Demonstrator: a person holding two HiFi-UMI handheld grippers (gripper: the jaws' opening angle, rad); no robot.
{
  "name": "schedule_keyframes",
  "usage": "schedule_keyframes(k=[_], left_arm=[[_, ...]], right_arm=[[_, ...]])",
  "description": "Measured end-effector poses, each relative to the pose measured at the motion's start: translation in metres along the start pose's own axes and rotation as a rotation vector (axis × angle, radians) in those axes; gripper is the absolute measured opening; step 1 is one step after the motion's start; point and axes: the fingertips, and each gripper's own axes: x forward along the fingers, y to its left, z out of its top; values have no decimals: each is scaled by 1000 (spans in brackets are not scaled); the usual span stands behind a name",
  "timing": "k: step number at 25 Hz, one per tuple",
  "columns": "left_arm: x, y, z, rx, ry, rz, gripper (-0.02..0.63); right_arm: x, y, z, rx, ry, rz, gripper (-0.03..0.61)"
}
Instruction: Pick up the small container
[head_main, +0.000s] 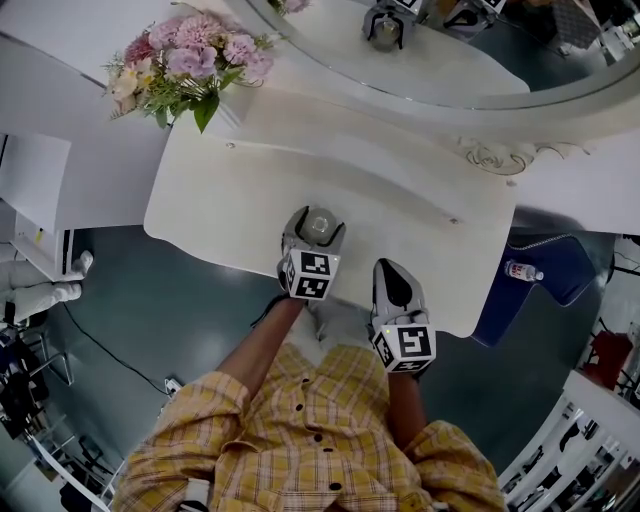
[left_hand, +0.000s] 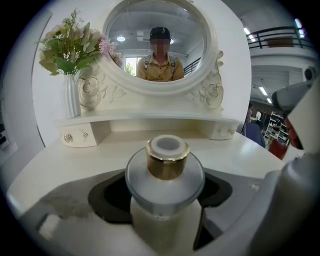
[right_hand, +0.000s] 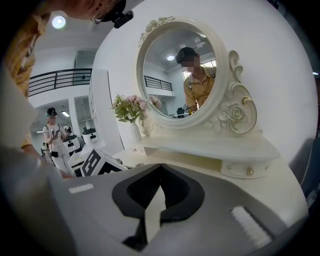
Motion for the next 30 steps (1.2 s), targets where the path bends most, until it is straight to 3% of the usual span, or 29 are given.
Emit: schedule_keyframes(k=[19,30], left_arm=[[14,5,-6,39,-1,69,344],[14,5,-7,43,4,61,344]], right_arm=[[4,-9,0,3,4,-18,3],[-4,-10,5,-8,-8,-27,3]])
